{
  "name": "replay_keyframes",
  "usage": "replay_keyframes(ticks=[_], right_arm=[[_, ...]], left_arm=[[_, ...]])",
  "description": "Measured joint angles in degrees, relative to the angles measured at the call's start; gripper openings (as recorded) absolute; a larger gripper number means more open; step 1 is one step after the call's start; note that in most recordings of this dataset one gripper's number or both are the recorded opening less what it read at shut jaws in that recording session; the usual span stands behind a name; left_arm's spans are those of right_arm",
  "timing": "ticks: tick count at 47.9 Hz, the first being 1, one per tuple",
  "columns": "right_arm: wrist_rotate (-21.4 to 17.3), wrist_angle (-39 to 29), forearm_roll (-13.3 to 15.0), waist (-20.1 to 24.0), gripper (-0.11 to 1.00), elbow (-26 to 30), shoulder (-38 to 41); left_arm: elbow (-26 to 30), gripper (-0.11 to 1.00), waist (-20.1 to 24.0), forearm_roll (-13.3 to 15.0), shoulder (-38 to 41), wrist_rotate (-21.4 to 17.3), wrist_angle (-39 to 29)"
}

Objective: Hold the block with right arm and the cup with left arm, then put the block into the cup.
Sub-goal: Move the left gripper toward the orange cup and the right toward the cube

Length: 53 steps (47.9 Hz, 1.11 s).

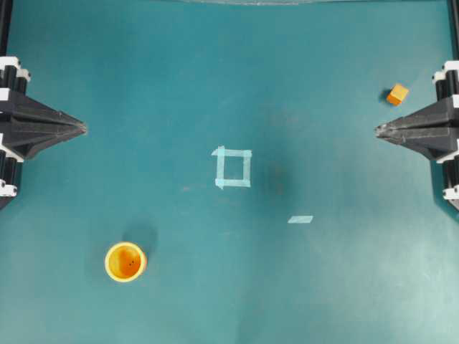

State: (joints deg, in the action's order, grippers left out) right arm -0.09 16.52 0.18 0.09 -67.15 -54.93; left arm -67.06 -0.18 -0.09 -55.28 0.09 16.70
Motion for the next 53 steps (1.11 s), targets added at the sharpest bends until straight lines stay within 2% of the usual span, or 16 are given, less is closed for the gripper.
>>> replay_keyframes(ticks=[5, 9, 14, 16, 21, 26, 29, 36, 43, 48, 53], right_arm=[[-0.53, -0.70, -0.09, -0.35, 0.00, 0.35, 0.18], [-0.53, -3.78, -0.09, -1.14, 0.00, 1.23, 0.70], [-0.62, -8.17, -0.09, -2.72, 0.00, 2.64, 1.14], [-0.53, -9.67, -0.09, -3.25, 0.00, 3.08, 1.14], [-0.62, -12.74, -0.18, -5.45, 0.00, 4.04, 1.23], [-2.29, -15.03, -0.26, -7.82, 0.00, 4.57, 1.23], [-3.69, -16.35, -0.26, -9.14, 0.00, 4.57, 1.23], [-6.68, -19.69, -0.26, -11.51, 0.00, 4.66, 1.23], [-8.61, -23.03, -0.26, -12.22, 0.01, 4.66, 1.23], [-9.84, -25.14, -0.26, -12.83, 0.09, 4.66, 1.23], [-11.34, -27.07, -0.26, -14.06, 0.26, 4.66, 1.41]], left_arm=[[0.00, 0.08, 0.00, -0.09, 0.09, 1.05, -4.75], [0.00, 0.10, 0.00, -0.09, -0.18, 2.55, -8.53], [0.00, 0.21, 0.00, -0.18, -0.79, 3.60, -12.30], [0.00, 0.27, -0.09, -0.18, -1.05, 3.78, -13.45], [0.09, 0.54, -0.35, -0.26, -1.58, 3.87, -15.73], [0.00, 0.78, -0.44, -0.18, -1.67, 4.13, -17.67], [0.09, 0.86, -0.53, -0.26, -1.67, 4.39, -19.16], [0.09, 0.88, -0.70, -0.18, -1.41, 5.27, -23.29], [0.00, 0.88, -3.52, -0.18, -0.88, 5.54, -27.77], [0.09, 0.88, -6.86, -0.26, 0.09, 5.71, -29.62], [0.00, 0.88, -10.37, -0.26, 1.76, 6.86, -30.41]])
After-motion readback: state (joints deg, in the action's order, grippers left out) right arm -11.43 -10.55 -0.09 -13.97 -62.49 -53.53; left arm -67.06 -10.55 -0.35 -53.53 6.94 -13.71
